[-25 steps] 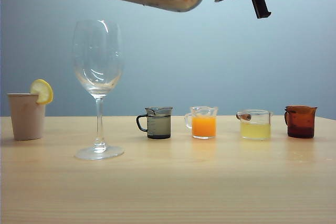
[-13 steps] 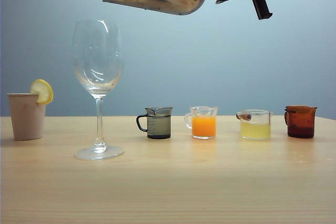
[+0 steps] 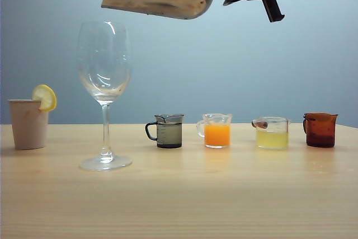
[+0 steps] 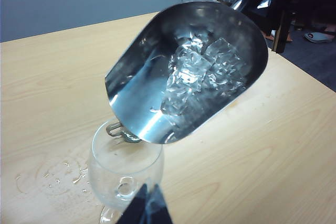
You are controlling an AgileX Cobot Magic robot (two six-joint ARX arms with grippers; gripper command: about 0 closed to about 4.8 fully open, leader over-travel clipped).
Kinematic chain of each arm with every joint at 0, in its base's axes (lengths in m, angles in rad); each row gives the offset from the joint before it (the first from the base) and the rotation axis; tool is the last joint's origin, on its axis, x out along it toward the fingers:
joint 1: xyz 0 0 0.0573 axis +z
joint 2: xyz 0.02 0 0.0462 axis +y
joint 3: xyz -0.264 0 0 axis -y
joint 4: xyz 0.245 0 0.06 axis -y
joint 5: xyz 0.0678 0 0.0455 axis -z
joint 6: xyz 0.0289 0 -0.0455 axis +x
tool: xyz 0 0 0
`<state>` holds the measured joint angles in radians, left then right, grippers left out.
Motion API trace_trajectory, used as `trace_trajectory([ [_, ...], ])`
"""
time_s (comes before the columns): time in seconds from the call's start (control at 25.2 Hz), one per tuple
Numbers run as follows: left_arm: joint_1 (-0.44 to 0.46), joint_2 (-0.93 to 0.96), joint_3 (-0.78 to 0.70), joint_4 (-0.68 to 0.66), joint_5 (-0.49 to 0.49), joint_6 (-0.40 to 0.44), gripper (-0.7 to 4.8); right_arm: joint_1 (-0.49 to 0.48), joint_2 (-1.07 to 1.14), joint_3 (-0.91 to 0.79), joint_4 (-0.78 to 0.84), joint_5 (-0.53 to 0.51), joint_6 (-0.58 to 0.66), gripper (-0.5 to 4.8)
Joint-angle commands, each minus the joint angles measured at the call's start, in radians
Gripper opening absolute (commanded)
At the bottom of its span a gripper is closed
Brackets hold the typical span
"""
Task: Pick up the ice scoop on the desk filled with ice cubes, pour the ice into the goblet, and finally put the scoop back on the table.
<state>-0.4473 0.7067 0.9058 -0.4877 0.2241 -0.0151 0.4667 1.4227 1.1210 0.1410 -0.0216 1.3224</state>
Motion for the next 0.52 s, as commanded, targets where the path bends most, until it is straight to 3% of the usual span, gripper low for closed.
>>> trace_trajectory([
  [0.04, 0.002, -0.001, 0.003, 0.006, 0.001, 0.008, -0.06, 0.002, -0.006, 0.013, 0.035, 0.017, 0.008, -0.05],
  [0.52, 0.002, -0.002, 0.003, 0.006, 0.001, 0.008, -0.06, 0.002, -0.002, 0.02, 0.035, 0.051, -0.037, -0.04],
])
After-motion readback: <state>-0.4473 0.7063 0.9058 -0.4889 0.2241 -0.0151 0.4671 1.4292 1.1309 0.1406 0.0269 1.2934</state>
